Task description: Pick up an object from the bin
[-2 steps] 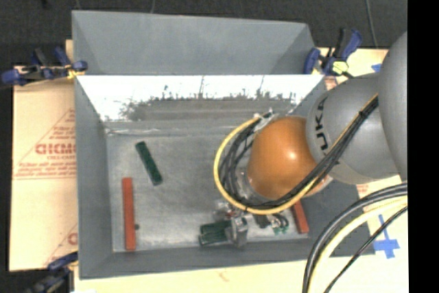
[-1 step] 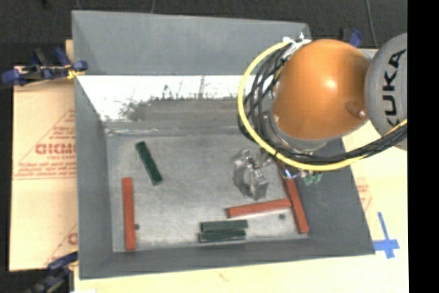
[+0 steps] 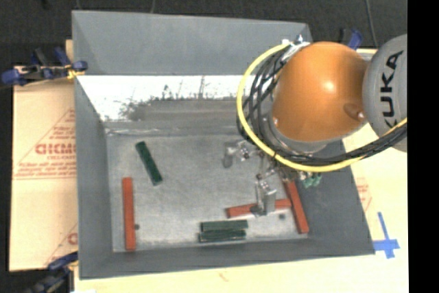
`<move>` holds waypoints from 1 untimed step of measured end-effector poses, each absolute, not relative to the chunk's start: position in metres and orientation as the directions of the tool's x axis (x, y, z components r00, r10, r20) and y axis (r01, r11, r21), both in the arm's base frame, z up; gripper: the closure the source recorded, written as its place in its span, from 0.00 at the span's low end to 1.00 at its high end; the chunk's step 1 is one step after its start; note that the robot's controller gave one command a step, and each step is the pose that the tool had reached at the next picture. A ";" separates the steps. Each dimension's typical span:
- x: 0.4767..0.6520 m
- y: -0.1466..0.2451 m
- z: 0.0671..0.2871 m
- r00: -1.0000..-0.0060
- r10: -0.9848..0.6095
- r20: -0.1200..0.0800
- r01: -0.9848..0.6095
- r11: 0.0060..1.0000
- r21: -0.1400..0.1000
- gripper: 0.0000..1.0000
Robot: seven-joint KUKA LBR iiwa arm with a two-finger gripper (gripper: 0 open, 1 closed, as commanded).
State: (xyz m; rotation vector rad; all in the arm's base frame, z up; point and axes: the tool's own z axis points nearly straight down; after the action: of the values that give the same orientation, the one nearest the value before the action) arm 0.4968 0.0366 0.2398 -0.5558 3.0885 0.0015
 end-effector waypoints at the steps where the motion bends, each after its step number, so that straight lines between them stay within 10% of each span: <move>1: 0.493 0.034 0.283 -0.840 -0.542 -0.006 -0.542 0.841 -0.004 0.00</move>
Offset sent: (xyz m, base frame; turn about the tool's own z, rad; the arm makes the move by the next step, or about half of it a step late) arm -0.0051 -0.0021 0.0413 -0.2182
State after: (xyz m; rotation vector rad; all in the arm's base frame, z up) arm 0.4934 0.0340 0.2827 -0.8851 3.0068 -0.0025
